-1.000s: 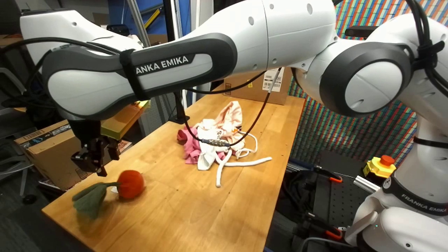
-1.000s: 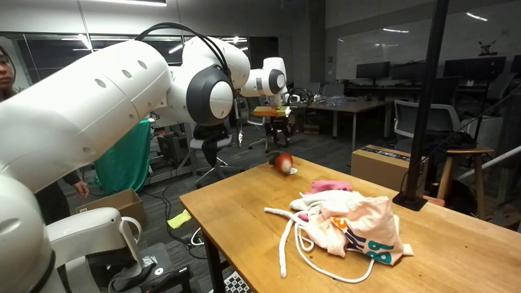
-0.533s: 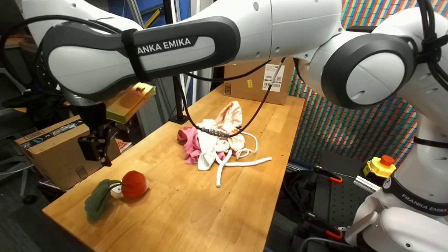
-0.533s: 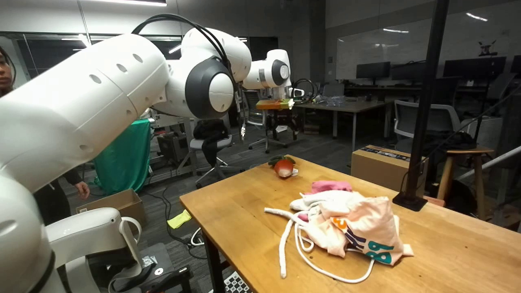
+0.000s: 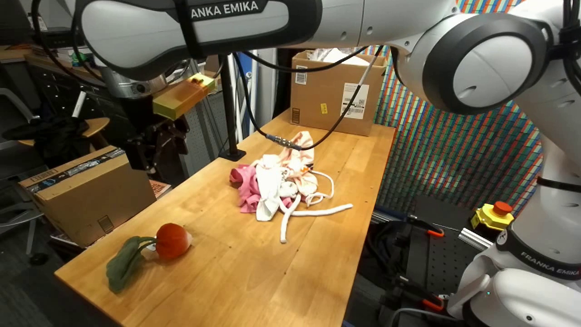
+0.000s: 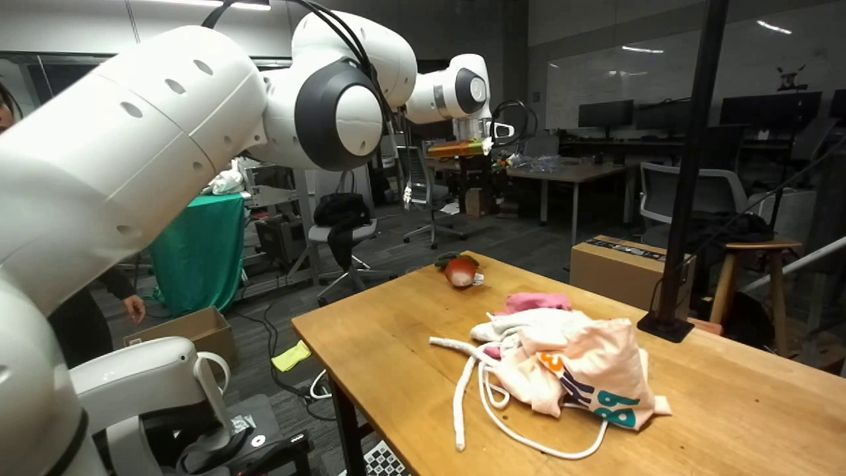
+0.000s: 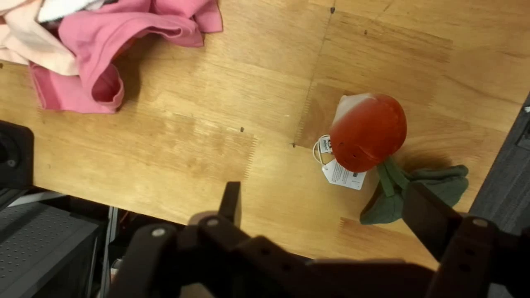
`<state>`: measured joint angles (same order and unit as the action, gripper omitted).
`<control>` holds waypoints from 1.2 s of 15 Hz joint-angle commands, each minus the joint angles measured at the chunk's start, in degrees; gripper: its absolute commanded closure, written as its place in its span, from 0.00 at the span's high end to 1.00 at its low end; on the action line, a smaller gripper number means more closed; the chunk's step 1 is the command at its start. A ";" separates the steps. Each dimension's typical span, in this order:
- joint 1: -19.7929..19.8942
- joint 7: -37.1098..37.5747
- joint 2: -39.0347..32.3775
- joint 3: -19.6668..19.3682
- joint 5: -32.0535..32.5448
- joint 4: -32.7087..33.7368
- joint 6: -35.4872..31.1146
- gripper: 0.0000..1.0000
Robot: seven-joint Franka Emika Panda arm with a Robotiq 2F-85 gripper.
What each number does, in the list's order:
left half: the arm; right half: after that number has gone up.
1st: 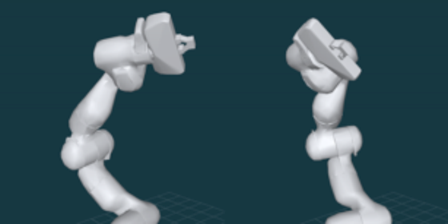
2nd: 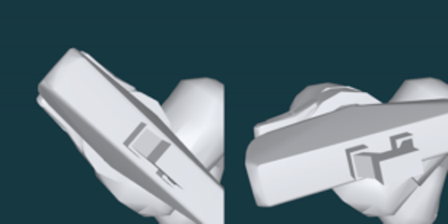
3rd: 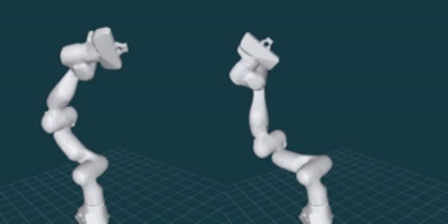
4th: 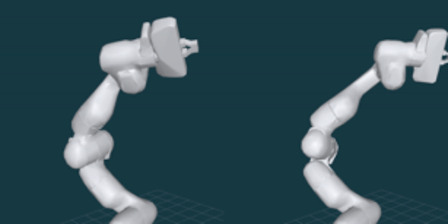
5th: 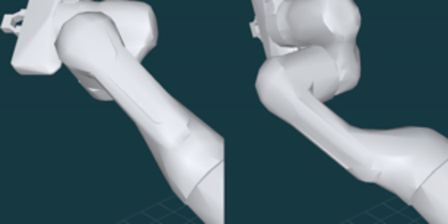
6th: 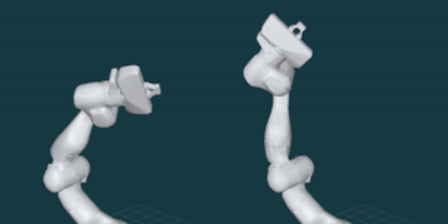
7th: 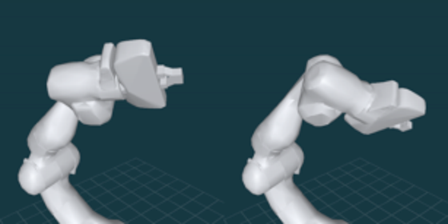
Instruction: Separate all the objects on the table
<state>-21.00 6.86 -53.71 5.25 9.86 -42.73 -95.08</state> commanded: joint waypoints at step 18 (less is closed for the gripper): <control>10.24 -1.25 29.35 0.41 -7.98 -49.93 -18.75 1.00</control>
<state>-13.22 7.31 -31.27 6.04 3.14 -81.97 -108.47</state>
